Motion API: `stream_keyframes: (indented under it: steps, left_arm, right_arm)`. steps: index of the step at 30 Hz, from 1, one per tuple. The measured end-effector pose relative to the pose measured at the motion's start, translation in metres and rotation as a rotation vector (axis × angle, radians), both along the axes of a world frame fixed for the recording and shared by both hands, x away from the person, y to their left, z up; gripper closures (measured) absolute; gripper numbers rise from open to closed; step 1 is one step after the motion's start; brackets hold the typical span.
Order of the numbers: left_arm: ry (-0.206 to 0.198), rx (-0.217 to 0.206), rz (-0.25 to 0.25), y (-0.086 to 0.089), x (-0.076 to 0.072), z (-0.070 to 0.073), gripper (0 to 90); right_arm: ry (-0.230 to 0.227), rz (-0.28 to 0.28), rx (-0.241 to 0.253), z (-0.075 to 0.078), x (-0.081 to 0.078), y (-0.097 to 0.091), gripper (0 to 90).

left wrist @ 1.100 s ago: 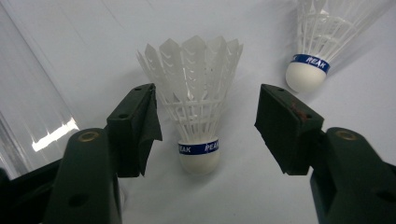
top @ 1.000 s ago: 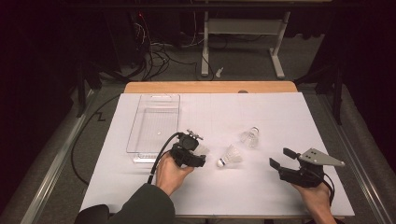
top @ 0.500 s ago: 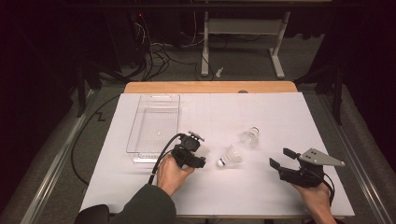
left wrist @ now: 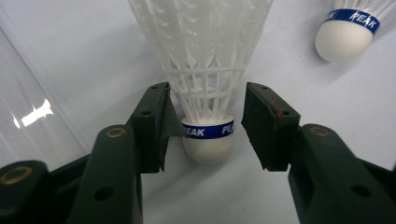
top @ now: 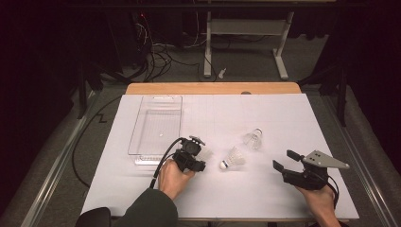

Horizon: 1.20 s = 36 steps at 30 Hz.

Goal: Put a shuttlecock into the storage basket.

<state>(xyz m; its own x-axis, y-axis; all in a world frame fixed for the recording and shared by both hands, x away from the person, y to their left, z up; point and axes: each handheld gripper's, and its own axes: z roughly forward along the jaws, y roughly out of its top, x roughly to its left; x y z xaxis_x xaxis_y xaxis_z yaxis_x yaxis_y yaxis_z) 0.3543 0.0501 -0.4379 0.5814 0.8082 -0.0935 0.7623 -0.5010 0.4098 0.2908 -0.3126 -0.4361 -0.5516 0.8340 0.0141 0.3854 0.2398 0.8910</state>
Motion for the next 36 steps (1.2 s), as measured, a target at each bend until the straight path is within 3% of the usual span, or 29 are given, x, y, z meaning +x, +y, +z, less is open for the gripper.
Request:
stream_keyframes:
  steps: [18,26,36]
  left_arm:
    - [-0.004,-0.009,-0.014,0.001,0.0,0.0,64.8]
    - [-0.025,-0.033,-0.024,0.004,0.0,0.003,64.9]
    - [-0.066,-0.094,-0.041,0.007,-0.005,0.011,65.0]
  right_arm:
    - [-0.001,0.001,-0.001,0.0,0.0,0.0,31.4]
    - [0.0,-0.001,0.0,0.0,0.0,0.0,31.4]
    - [0.0,-0.001,0.001,0.0,0.0,0.0,31.4]
